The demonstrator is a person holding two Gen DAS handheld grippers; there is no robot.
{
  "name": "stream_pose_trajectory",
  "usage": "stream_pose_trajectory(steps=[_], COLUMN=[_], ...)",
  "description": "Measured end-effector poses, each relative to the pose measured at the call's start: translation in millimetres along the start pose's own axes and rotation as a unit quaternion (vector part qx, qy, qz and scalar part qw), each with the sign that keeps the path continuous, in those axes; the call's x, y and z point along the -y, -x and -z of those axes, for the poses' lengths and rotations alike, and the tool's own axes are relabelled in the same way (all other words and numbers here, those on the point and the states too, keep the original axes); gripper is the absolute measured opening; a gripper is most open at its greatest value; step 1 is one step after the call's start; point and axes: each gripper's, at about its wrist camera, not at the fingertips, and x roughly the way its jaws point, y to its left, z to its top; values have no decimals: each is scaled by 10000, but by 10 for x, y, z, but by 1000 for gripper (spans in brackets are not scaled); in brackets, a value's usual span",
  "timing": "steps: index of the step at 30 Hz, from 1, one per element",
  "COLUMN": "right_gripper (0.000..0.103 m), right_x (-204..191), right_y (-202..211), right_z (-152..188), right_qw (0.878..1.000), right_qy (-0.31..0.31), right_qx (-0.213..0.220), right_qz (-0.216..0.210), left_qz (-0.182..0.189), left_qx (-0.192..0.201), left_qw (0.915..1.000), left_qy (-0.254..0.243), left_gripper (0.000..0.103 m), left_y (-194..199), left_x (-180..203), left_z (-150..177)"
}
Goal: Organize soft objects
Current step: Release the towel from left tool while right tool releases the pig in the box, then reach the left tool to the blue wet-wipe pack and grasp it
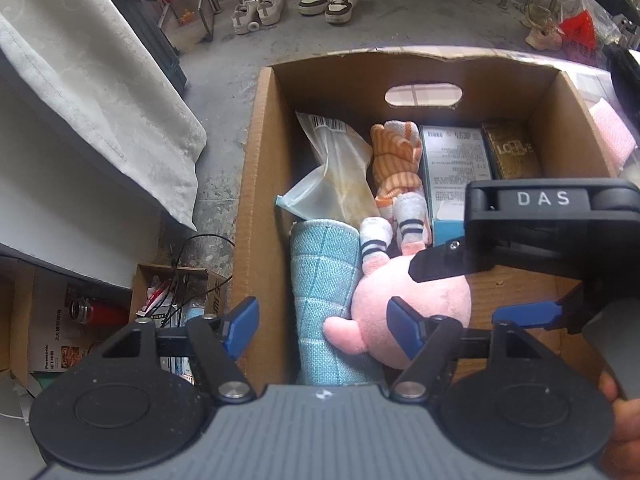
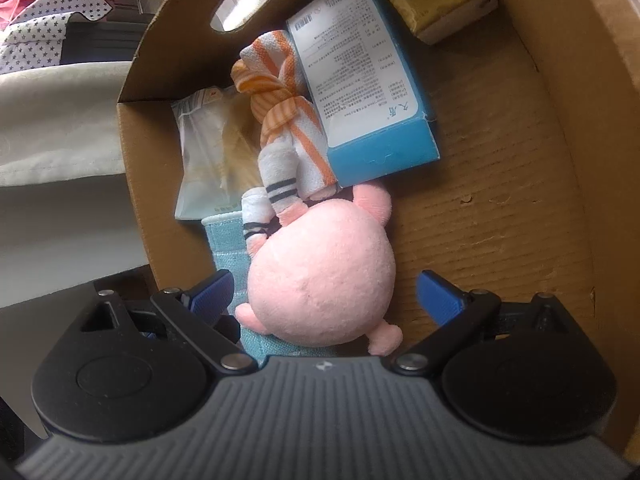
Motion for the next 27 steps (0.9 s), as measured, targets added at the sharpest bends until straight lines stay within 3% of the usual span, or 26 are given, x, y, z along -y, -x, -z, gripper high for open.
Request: stream_pose_trajectory(steps=[8, 16, 22, 27], right_gripper=[98, 99, 99, 99], right_x=[-121, 10, 438, 1115], right_y=[535, 1484, 2122, 2840], right_z=[69, -50, -263, -493], right_qw=[9979, 9897, 9804, 9808], right_qy=[512, 866, 1077, 1004], right_qx=[393, 945, 1236, 1334], right_qz=[-86, -643, -1091, -1012], left_qz=[-29, 289, 226, 259], left_qx=[234, 469, 581, 610], left_qw=[9991, 9931, 9906, 9889], left_qy=[356, 1036, 1215, 1330], left_gripper=[91, 91, 92, 93], left_y=[301, 692, 1022, 1270], left_x=[23, 236, 705, 1372], left_z=[-88, -205, -345, -512])
